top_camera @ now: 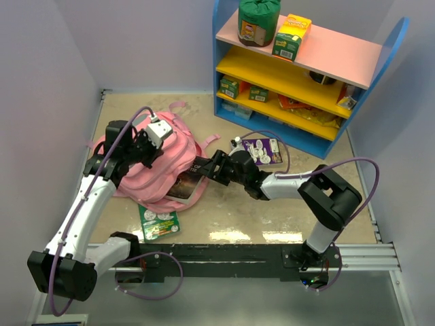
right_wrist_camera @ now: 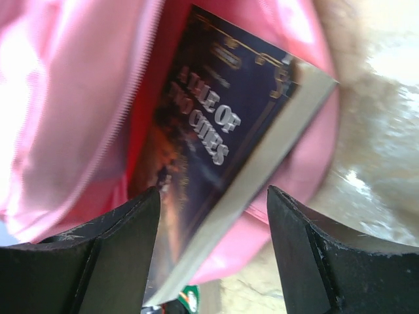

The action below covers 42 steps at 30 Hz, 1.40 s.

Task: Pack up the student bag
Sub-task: Place the book in the student bag.

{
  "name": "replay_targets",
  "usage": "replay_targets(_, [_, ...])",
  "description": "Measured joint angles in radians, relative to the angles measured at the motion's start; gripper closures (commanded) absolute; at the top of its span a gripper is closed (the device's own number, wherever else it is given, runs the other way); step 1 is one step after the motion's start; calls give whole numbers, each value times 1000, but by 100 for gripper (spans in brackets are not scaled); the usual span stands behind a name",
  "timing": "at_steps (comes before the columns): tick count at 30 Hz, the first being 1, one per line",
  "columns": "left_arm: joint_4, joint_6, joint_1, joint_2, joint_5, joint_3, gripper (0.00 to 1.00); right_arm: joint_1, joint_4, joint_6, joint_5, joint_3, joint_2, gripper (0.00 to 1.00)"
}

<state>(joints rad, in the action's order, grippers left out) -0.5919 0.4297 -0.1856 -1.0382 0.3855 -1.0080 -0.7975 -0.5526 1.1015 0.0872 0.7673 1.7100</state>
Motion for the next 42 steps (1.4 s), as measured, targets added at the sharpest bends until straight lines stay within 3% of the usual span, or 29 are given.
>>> replay_targets(8, [0,-1,0,4,0,0,100,0,69,-11,-17,2,0,31])
replay_targets(17, [0,-1,0,5,0,0,100,0,-57,39,-6,2,66,34])
replay_targets(29, [-1,0,0,11,0,0,100,-10,-71,79,13,17,120,38])
replay_targets(33, [-1,0,0,11,0,1,100,-13,-114,113,16,24,155,57])
replay_targets(34, [-1,-1,0,11,0,1,100,-14,-127,124,18,26,169,67])
replay_targets(37, [-2,0,0,11,0,1,100,-16,-168,165,20,34,201,84])
replay_targets(40, [-2,0,0,11,0,1,100,-16,-201,198,30,62,218,97])
replay_targets(42, [-2,0,0,12,0,1,100,-18,-216,204,37,66,219,100])
